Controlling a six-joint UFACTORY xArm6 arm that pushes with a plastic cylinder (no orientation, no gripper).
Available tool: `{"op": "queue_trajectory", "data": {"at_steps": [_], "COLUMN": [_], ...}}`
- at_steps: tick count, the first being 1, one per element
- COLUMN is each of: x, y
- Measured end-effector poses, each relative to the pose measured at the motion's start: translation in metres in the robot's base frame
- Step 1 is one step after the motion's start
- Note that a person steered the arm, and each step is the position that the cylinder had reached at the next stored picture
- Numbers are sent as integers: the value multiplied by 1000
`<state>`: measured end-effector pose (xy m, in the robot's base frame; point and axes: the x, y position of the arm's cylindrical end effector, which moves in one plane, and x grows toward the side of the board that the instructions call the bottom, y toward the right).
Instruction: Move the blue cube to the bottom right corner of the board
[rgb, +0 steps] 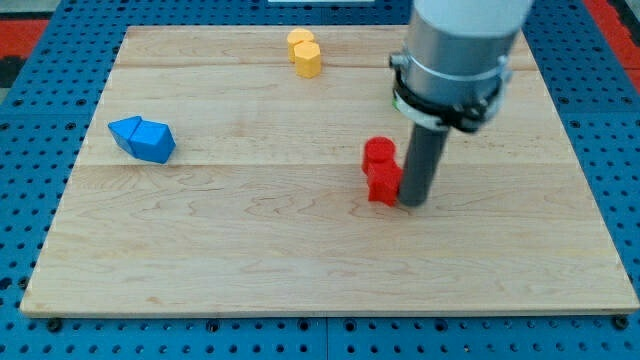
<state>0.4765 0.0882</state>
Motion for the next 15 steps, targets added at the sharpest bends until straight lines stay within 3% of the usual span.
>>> {"op": "queue_trajectory", "data": {"at_steps": [1, 2, 3, 4, 5, 6, 9, 10, 12, 13, 14, 15], "x": [-38, 10, 37, 23, -33, -78, -73, -114, -120, -153, -158, -120], "y": [-16, -17, -99, -224, -300, -332, -393, -363, -322, -356, -324, -291]}}
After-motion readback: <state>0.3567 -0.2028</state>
